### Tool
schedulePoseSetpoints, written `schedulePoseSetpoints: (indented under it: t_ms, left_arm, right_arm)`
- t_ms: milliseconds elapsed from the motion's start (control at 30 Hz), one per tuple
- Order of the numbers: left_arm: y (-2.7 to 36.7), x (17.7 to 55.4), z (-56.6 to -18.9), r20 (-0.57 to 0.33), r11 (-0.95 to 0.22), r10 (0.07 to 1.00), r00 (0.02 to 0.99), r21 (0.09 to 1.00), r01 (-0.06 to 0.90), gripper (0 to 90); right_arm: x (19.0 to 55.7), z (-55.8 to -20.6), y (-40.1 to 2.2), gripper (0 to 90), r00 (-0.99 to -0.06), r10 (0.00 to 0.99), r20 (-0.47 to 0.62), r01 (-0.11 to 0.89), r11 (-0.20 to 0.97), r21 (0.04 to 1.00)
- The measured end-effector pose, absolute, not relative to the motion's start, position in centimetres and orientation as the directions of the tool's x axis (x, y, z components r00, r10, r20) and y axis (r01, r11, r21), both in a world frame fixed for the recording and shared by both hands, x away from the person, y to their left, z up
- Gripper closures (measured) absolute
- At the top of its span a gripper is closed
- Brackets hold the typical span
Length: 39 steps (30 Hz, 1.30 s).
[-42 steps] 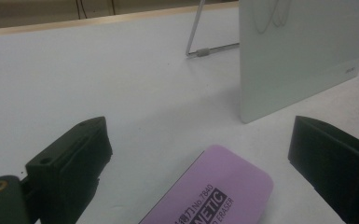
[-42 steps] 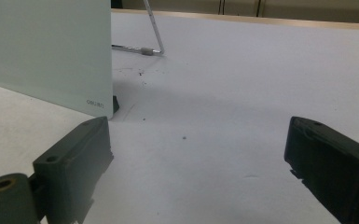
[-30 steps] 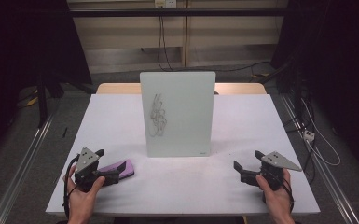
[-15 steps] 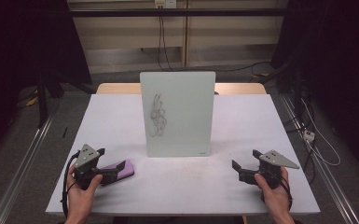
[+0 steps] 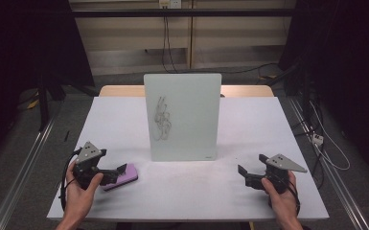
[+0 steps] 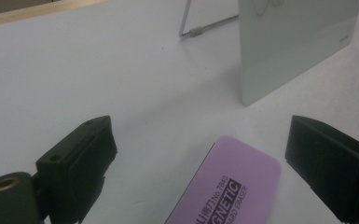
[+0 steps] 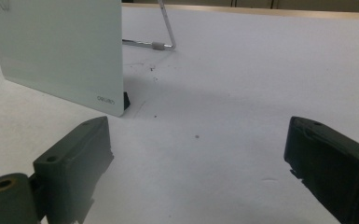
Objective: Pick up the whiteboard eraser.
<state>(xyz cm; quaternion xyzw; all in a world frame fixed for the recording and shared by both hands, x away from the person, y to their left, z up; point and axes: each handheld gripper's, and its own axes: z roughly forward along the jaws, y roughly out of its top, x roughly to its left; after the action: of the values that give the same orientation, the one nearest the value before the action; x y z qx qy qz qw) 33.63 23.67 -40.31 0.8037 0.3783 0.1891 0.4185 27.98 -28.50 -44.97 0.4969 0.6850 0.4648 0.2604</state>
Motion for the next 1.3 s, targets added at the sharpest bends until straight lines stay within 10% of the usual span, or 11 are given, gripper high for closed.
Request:
schedulePoseSetpoints:
  t_ms: [1300]
  left_arm:
    - [21.7,37.8,-39.1,-0.035,-0.632,0.597,0.802,0.595,0.496,8.9]
  right_arm:
    - [28.3,-44.9,-27.9,7.9,-0.396,0.912,0.107,0.444,0.088,0.892]
